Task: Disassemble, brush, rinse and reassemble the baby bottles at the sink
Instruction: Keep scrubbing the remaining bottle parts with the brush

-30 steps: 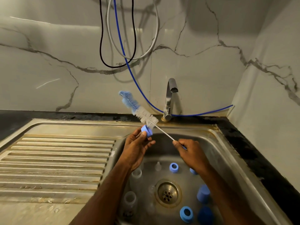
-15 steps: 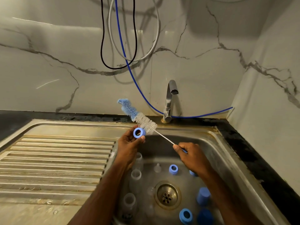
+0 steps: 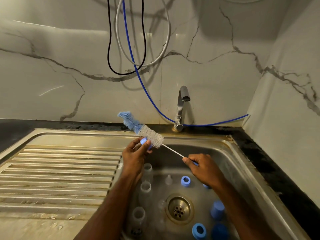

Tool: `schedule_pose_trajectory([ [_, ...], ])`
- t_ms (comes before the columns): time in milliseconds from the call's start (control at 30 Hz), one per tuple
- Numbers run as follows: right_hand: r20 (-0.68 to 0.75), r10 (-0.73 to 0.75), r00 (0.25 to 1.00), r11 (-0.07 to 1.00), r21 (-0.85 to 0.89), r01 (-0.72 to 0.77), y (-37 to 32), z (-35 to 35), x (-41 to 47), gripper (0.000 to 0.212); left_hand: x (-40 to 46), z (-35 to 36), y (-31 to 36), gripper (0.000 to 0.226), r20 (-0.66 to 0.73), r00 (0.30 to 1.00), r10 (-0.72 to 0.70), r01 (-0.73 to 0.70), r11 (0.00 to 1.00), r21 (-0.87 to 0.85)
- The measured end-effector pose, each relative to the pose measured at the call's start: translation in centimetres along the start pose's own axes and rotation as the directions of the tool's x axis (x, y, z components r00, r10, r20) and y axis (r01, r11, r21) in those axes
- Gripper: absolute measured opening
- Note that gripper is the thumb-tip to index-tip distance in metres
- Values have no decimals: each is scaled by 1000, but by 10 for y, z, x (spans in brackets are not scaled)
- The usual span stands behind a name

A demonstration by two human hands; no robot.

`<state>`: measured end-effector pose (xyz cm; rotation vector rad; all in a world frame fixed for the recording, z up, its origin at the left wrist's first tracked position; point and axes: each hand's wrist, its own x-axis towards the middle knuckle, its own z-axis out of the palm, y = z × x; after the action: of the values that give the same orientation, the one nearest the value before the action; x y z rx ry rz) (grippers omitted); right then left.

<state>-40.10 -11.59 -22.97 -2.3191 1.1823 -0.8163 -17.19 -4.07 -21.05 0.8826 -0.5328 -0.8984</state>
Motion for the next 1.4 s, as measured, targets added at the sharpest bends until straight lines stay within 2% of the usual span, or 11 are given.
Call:
schedule_pose_trajectory([
  [67, -35, 22, 999, 1000, -5, -23, -1, 2, 1, 45, -1, 2, -3, 39, 52, 998, -19, 19, 1000, 13],
  [167, -65, 40, 997, 999, -7, -41, -1, 4, 1, 45, -4, 6, -1, 30, 94, 990, -102, 116, 982, -147],
  [267, -39, 33, 999, 999, -2, -33, -1, 4, 0, 45, 0, 4, 1, 22, 45, 989, -138, 144, 969, -201],
  [367, -37, 33, 999, 999, 23, -32, 1, 0, 1, 45, 3, 2, 3, 28, 8, 981, -196, 187, 923, -336],
  [500, -64, 21, 998, 998, 55, -18, -4, 4, 2, 45, -2, 7, -8, 34, 107, 971, -212, 229, 958, -175],
  [700, 1, 20, 1000, 998, 67, -20, -1, -5, 1, 47, 3, 5, -1, 35, -38, 975, -221, 187, 896, -403],
  [867, -23, 22, 999, 998, 63, -21, -11, 5, 1, 47, -4, 9, -8, 38, 86, 970, -226, 239, 946, -219],
  [1067, 18, 37, 999, 992, 124, -39, 8, -12, 1, 48, 2, 7, -1, 31, 22, 978, -206, 198, 897, -394],
  [1200, -15, 19, 1000, 994, 107, -17, -4, -1, 0, 47, -5, 10, -12, 37, 80, 973, -219, 230, 956, -183],
  [1267, -2, -8, 1000, 993, 118, 8, -8, 0, 1, 47, -6, 14, -11, 37, 71, 974, -215, 226, 946, -234],
  [1400, 34, 30, 999, 992, 125, -34, 9, -11, 1, 46, 2, 5, -1, 27, -2, 977, -215, 197, 899, -392],
])
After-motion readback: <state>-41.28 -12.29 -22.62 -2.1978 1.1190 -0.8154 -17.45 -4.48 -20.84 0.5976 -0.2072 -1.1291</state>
